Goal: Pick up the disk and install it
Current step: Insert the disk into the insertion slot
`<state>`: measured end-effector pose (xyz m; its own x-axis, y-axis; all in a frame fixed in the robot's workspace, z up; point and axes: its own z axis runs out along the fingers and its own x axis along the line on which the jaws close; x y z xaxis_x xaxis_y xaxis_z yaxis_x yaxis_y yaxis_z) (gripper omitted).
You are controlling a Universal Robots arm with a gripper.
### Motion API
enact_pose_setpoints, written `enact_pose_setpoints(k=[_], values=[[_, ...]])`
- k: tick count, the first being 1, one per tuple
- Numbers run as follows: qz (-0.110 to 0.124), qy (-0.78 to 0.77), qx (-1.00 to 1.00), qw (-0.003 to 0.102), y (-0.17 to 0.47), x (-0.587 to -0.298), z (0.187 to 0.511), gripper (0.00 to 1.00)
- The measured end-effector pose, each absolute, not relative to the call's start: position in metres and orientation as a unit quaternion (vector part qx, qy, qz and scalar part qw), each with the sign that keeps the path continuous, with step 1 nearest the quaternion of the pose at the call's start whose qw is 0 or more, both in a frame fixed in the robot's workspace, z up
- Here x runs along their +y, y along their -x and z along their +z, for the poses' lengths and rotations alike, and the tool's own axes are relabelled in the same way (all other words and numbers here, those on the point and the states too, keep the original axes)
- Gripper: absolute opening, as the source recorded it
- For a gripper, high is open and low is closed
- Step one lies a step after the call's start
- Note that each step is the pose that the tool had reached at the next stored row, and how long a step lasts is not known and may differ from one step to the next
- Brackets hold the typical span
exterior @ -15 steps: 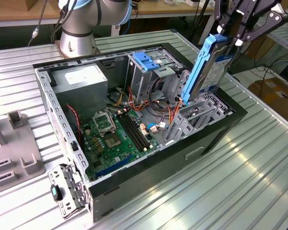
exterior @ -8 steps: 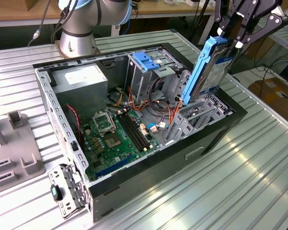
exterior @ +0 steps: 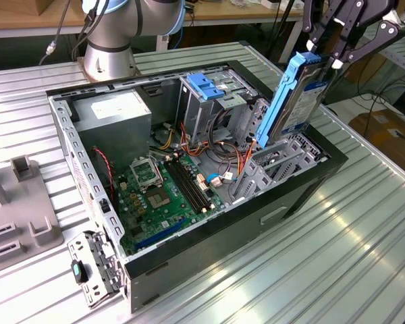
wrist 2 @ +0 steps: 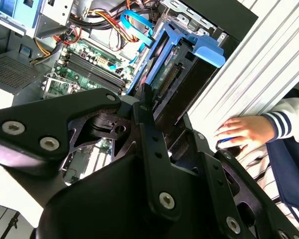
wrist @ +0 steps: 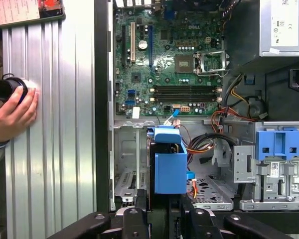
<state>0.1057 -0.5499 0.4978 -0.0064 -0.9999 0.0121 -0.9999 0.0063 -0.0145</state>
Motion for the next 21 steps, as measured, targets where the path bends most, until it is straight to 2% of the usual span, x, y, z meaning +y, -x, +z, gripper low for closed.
enact_pose_setpoints(k=[21], values=[[-0.009,0.705,0.709,0.001,-0.108,-0.552,0.484,0.35]])
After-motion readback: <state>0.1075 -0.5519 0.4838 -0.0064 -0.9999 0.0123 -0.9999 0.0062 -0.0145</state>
